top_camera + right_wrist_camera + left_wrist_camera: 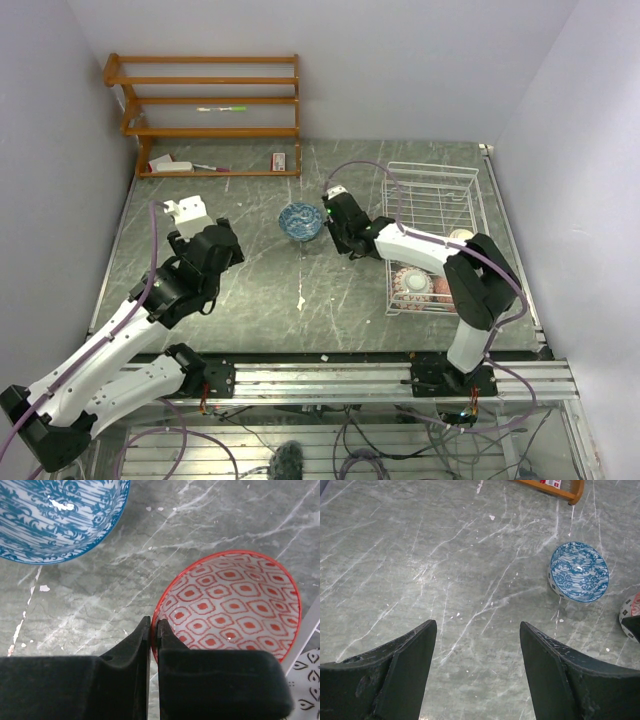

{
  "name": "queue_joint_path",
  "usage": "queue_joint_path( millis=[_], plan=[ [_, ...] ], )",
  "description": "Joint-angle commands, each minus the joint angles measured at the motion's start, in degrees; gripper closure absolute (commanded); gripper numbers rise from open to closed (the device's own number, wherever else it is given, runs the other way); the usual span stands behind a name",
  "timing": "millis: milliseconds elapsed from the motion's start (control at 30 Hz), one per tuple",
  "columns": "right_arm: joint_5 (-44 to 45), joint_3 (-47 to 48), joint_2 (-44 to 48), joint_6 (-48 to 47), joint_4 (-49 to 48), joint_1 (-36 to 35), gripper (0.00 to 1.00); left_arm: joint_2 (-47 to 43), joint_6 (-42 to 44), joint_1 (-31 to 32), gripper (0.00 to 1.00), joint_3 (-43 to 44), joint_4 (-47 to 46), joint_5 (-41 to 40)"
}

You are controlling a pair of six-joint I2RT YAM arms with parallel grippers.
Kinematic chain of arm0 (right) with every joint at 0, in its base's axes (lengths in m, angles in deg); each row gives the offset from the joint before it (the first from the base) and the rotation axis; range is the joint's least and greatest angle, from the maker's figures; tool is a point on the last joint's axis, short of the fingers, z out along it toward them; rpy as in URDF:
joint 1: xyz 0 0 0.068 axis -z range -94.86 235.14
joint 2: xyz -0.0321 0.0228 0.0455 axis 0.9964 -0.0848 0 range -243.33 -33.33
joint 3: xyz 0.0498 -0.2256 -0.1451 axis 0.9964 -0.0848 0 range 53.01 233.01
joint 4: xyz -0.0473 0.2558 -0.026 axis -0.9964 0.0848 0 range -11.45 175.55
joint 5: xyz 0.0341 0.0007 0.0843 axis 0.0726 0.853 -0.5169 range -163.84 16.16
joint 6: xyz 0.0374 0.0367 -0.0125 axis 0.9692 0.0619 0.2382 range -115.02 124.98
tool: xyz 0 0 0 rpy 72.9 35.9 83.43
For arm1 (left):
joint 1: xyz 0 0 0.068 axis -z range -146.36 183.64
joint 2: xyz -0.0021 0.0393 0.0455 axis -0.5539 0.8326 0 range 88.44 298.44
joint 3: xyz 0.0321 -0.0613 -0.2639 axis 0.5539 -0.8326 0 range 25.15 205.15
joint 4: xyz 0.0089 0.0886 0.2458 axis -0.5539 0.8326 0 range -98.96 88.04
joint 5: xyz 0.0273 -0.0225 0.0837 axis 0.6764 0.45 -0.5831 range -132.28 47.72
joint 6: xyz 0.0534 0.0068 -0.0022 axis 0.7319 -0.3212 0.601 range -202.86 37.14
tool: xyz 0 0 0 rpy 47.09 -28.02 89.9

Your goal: Load the bowls into the dish rack

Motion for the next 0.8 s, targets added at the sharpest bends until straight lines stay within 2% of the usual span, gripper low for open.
queue_joint_path(
  millis=[0, 167, 267, 433, 600, 767],
  plan=[
    [-1.5, 0.8, 2.0, 1.5, -0.5, -0.1, 1.0, -0.3, 0.2, 0.2, 0.22, -0.2, -0.9, 0.1],
    [-6.4, 0.6, 9.6, 3.8, -4.6, 0.5, 1.0, -0.5, 0.3, 0.1, 0.22, 0.3, -0.5, 0.2],
    [-13.4, -0.3, 14.9, 6.7, -9.2, 3.1, 1.0, -0.7, 0.4, 0.1, 0.22, 0.6, -0.4, 0.4],
    [-28.3, -3.3, 21.7, 13.7, -17.4, 11.8, 1.0, -1.5, 0.3, 0.2, 0.22, 0.6, -0.3, 0.5],
    [-35.9, -5.0, 24.5, 18.0, -22.5, 20.8, 1.0, -1.9, 0.4, 0.2, 0.22, 0.6, -0.3, 1.0],
    [-44.5, -9.3, 25.4, 25.5, -31.8, 30.0, 1.0, -2.4, 0.5, 0.2, 0.22, 0.8, 0.0, 1.0]
  ],
)
